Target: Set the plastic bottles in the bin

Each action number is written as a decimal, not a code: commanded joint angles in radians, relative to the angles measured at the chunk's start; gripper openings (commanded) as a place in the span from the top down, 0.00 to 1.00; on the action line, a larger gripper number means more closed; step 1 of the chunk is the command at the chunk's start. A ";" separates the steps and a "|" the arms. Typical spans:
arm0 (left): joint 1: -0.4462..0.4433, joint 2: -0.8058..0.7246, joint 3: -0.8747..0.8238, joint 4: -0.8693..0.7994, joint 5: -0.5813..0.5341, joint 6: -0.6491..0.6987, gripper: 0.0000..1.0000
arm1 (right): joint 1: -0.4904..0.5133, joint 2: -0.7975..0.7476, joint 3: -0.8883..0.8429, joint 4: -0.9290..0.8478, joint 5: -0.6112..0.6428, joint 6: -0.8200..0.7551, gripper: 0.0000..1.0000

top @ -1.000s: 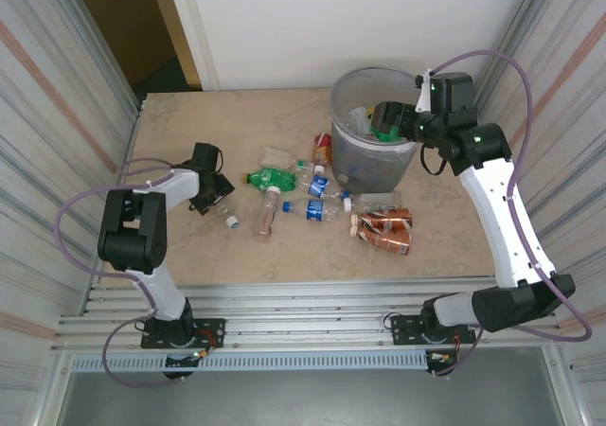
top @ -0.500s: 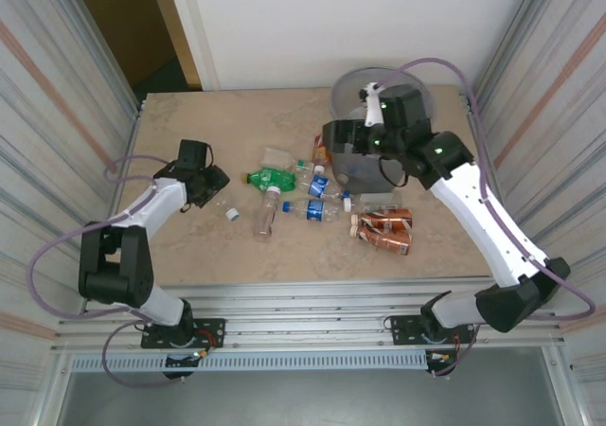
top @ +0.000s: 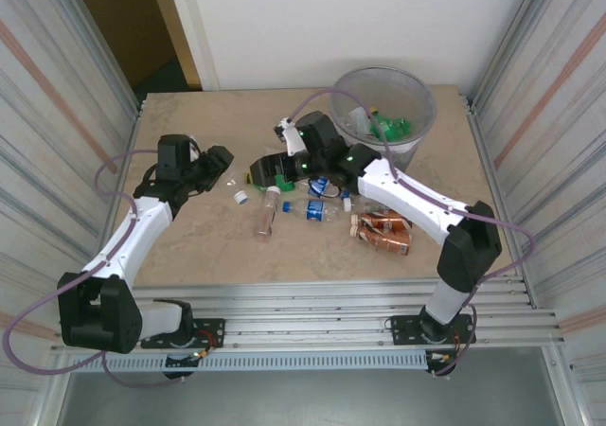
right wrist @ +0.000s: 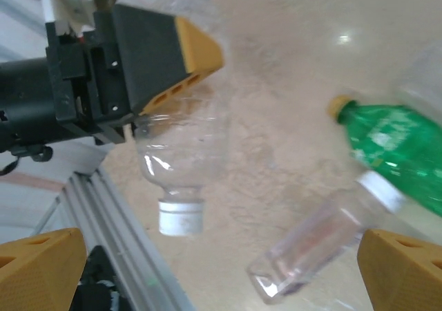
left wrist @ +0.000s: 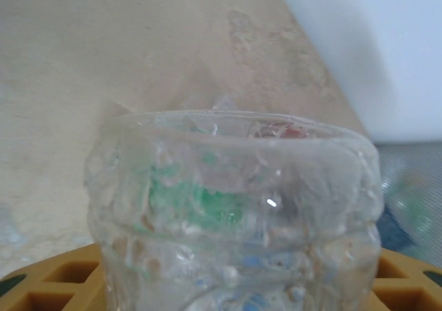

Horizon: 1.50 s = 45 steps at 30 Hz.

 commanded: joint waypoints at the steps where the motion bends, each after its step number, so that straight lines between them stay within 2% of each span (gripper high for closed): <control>1: -0.008 -0.027 -0.011 0.068 0.101 -0.048 0.46 | 0.007 0.059 0.032 0.129 -0.109 0.051 0.01; 8: -0.031 -0.047 -0.010 0.111 0.149 -0.072 0.46 | 0.021 0.154 0.100 0.152 -0.168 0.067 0.01; 14: -0.054 -0.056 -0.009 0.152 0.168 -0.087 0.46 | 0.021 0.192 0.119 0.168 -0.199 0.088 0.08; 23: -0.093 -0.060 0.001 0.165 0.187 -0.096 0.43 | 0.021 0.217 0.143 0.181 -0.209 0.098 0.24; 25: -0.096 -0.062 0.001 0.167 0.188 -0.097 0.42 | 0.020 0.219 0.142 0.176 -0.211 0.099 0.31; 27: -0.096 -0.067 0.000 0.168 0.190 -0.095 0.40 | 0.020 0.218 0.140 0.164 -0.206 0.099 0.40; 29: -0.096 -0.073 0.002 0.170 0.190 -0.092 0.34 | 0.019 0.210 0.134 0.159 -0.200 0.101 0.46; 32: -0.095 -0.082 0.009 0.173 0.191 -0.076 0.18 | 0.013 0.186 0.119 0.152 -0.177 0.102 0.51; 36: -0.089 -0.104 0.027 0.175 0.202 -0.017 0.02 | -0.009 0.139 0.097 0.122 -0.138 0.102 0.53; 39: -0.076 -0.142 0.040 0.186 0.234 0.072 0.01 | -0.030 0.090 0.092 0.081 -0.104 0.084 0.54; 45: -0.068 -0.290 -0.004 0.252 0.218 0.247 0.01 | -0.072 -0.010 0.148 -0.072 0.004 -0.002 0.54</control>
